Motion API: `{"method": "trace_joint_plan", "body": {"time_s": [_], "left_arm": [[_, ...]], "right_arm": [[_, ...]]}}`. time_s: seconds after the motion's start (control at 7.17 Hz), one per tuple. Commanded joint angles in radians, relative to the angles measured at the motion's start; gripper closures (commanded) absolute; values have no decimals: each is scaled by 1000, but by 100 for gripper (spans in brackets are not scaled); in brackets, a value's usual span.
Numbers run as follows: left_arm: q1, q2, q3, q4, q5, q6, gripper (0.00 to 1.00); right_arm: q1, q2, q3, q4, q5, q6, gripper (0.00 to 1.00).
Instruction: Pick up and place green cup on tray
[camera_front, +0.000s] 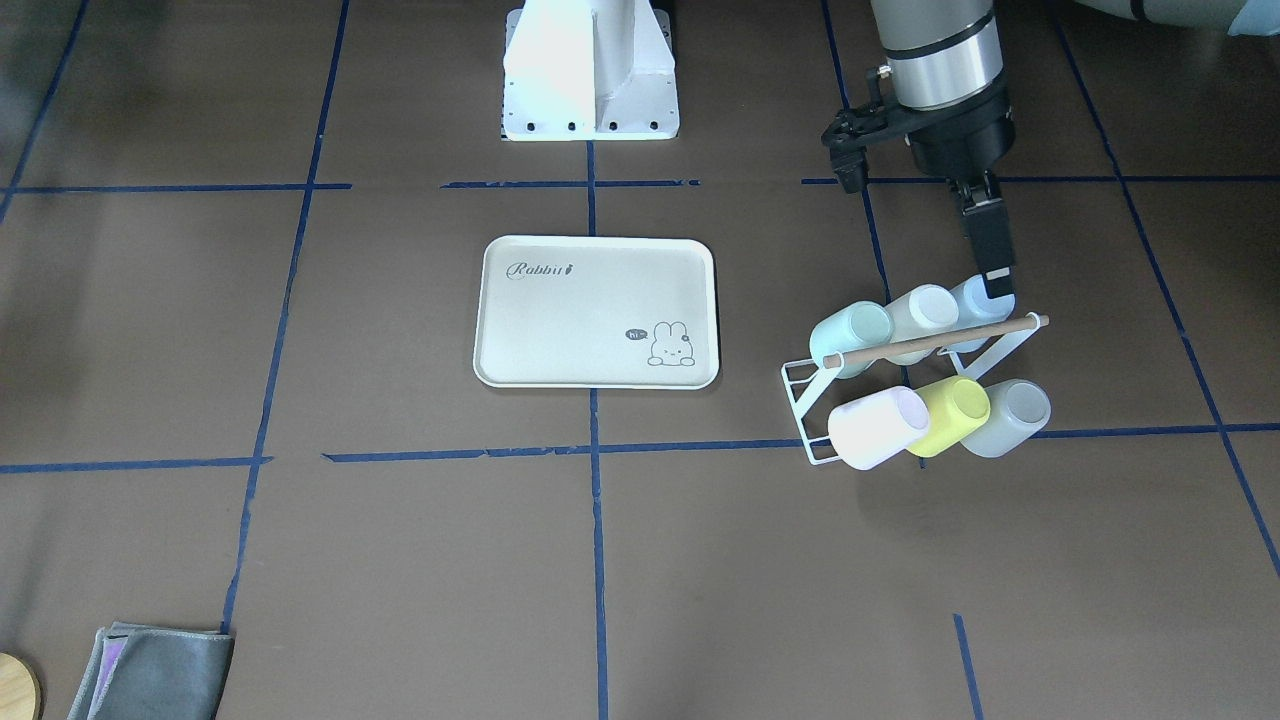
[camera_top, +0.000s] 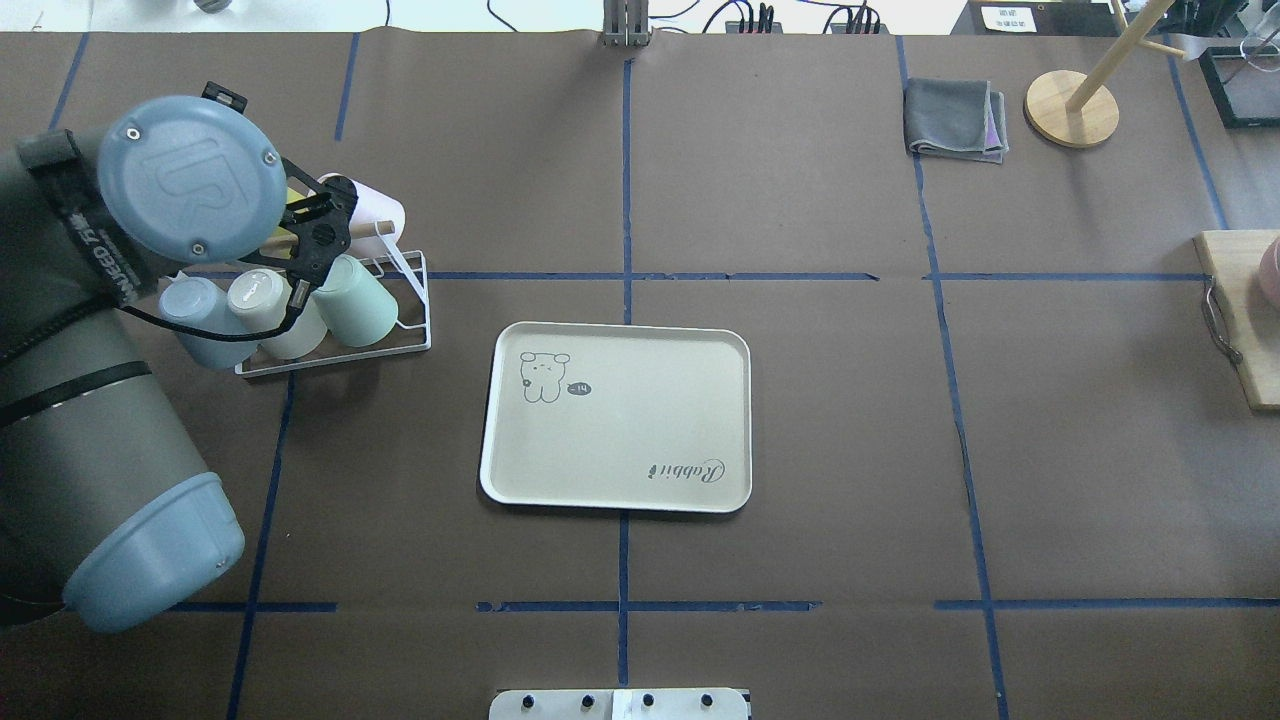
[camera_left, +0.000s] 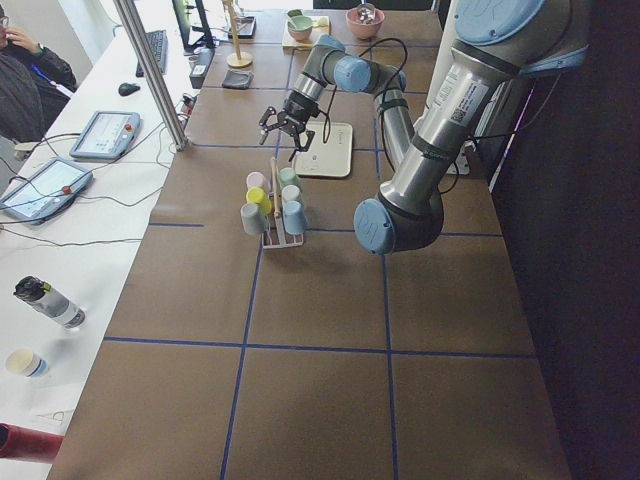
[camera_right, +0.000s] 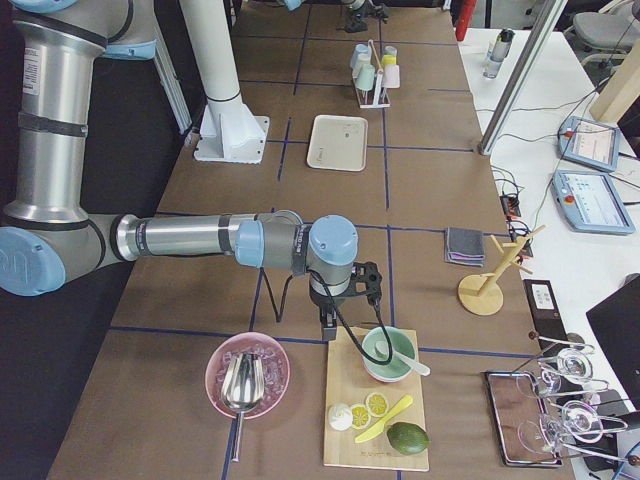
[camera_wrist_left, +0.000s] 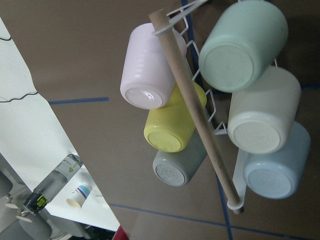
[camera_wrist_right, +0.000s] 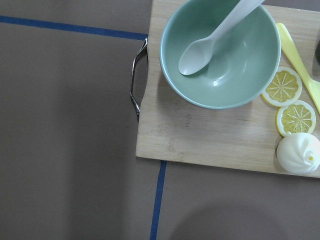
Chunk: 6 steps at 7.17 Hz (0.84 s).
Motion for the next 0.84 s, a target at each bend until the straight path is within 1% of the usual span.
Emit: {"method": "trace_joint_plan", "body": {"time_s": [0.0, 0.42, 0.7], "left_arm": [[110, 4, 5, 16, 96, 27, 0], [213, 2, 79, 13, 218, 48, 0], [222, 2, 120, 7, 254, 45, 0]], "right_arm": [[0, -1, -4, 0, -1, -1, 0], [0, -15, -4, 3, -1, -1, 0], [-1, -16, -4, 3, -1, -1, 0]]}}
